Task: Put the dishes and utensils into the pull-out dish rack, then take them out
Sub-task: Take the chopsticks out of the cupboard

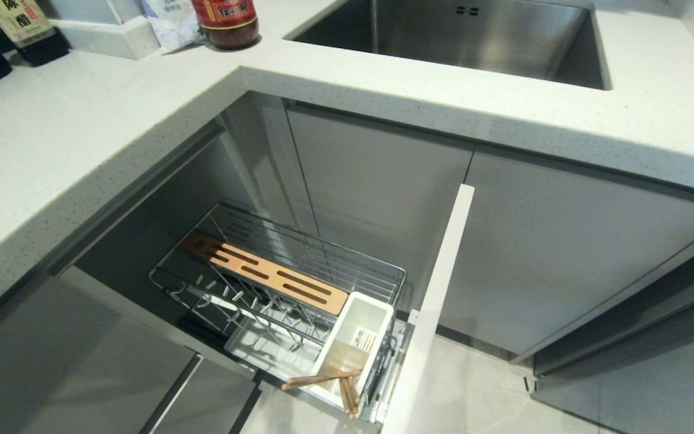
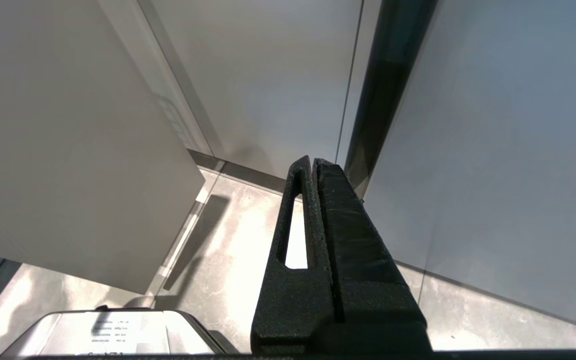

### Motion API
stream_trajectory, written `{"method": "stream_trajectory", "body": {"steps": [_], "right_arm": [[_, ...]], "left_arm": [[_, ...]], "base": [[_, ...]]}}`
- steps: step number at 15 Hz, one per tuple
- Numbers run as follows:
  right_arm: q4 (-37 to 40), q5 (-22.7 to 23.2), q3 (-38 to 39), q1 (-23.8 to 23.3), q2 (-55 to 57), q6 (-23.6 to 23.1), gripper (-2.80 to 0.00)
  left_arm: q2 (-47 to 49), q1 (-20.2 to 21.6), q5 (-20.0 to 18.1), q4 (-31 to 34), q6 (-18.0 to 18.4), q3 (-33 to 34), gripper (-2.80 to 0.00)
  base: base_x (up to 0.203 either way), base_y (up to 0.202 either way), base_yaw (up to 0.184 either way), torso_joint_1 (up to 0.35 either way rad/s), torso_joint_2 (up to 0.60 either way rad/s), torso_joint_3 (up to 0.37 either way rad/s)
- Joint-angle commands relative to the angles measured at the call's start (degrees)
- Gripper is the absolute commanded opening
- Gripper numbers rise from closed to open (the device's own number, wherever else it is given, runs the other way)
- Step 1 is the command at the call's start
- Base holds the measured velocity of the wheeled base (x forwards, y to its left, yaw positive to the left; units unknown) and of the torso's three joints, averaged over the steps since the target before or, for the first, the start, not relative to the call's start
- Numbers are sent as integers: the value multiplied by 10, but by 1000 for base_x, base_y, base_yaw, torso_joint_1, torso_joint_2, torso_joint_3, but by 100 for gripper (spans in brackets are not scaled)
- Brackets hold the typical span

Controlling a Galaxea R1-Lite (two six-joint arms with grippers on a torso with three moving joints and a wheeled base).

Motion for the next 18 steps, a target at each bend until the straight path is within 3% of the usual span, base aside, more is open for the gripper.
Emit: {"method": "stream_trajectory", "body": {"steps": [1, 6, 7, 13, 16, 17, 18], "right_arm": [[0, 0, 0, 0, 0, 0, -280], [0, 0, 0, 0, 0, 0, -280], [0, 0, 0, 0, 0, -1, -280], [0, 0, 0, 0, 0, -1, -280], [0, 0, 0, 0, 0, -1, -280], [0, 0, 0, 0, 0, 0, -280], [0, 0, 0, 0, 0, 0, -280]], "left_arm": [[-2, 0, 2, -1, -2, 2, -280], [-2, 0, -1, 26, -2, 9, -280], [-2, 0, -1, 29, -2, 9, 0], [-11, 0, -1, 27, 1, -15, 0], [-20, -1, -1, 29, 50, -72, 0], [-21, -1, -5, 30, 70, -93, -280], [-20, -1, -12, 30, 90, -120, -280]], "base": [[0, 0, 0, 0, 0, 0], [0, 0, 0, 0, 0, 0], [0, 0, 0, 0, 0, 0], [0, 0, 0, 0, 0, 0], [0, 0, 0, 0, 0, 0], [0, 0, 0, 0, 0, 0], [0, 0, 0, 0, 0, 0]]}}
